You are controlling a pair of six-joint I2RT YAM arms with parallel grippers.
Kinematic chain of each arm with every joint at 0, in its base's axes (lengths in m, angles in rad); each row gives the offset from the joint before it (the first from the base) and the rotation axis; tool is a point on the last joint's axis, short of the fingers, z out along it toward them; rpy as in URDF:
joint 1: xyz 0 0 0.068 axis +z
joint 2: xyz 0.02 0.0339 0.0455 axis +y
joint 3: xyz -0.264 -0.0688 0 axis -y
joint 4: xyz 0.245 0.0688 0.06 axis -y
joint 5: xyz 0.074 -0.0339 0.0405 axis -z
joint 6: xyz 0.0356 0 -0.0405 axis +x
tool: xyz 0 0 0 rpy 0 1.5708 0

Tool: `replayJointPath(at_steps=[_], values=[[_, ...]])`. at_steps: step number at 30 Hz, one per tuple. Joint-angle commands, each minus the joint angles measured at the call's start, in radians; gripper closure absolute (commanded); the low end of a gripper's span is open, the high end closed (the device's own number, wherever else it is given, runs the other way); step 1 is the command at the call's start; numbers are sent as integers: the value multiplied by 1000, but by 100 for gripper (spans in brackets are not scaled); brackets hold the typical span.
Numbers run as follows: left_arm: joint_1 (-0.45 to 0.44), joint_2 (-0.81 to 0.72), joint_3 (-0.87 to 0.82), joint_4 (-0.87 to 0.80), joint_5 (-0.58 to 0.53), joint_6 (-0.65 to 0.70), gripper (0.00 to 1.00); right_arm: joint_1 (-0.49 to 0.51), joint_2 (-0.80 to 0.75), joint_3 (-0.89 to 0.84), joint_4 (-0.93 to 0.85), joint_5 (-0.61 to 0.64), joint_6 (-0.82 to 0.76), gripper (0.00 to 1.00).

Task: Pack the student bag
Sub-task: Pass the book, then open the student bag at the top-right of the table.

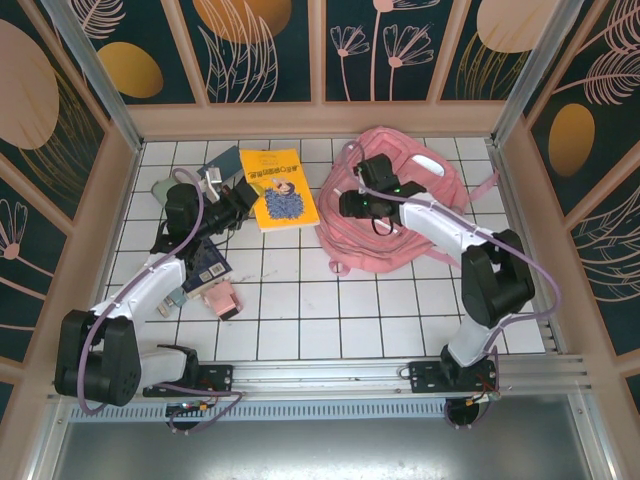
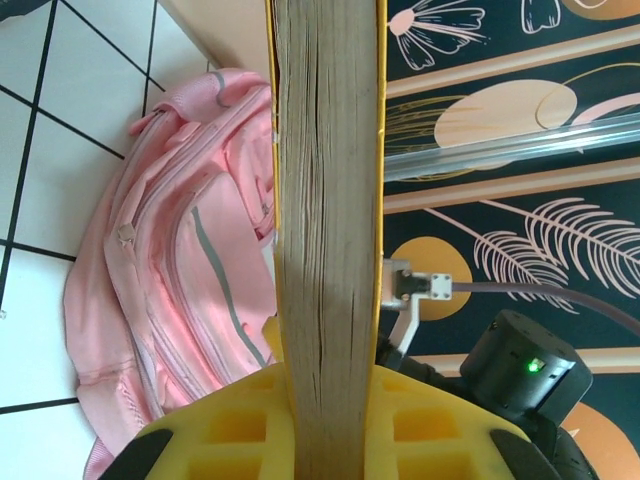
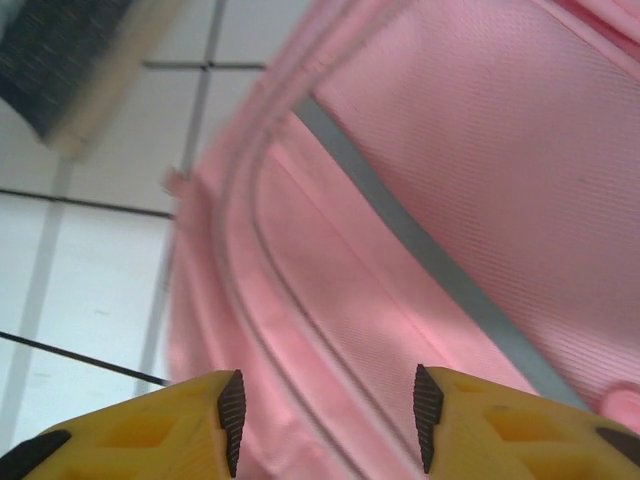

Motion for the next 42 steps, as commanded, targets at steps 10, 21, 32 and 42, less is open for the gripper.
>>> replayJointPath(at_steps=[10,21,32,42], values=[[-2,-85,-2,7,11,63,100,44,107,-65,-64,264,-217,44],[-2,-68,12,0,26,82,100,56,178,-97,-20,367,-211,50],[-1,-50,17,3,36,102,100,95,21,-82,-57,262,-193,46],[-1,-44,1,26,42,95,100,85,97,-97,-86,286,-162,45]])
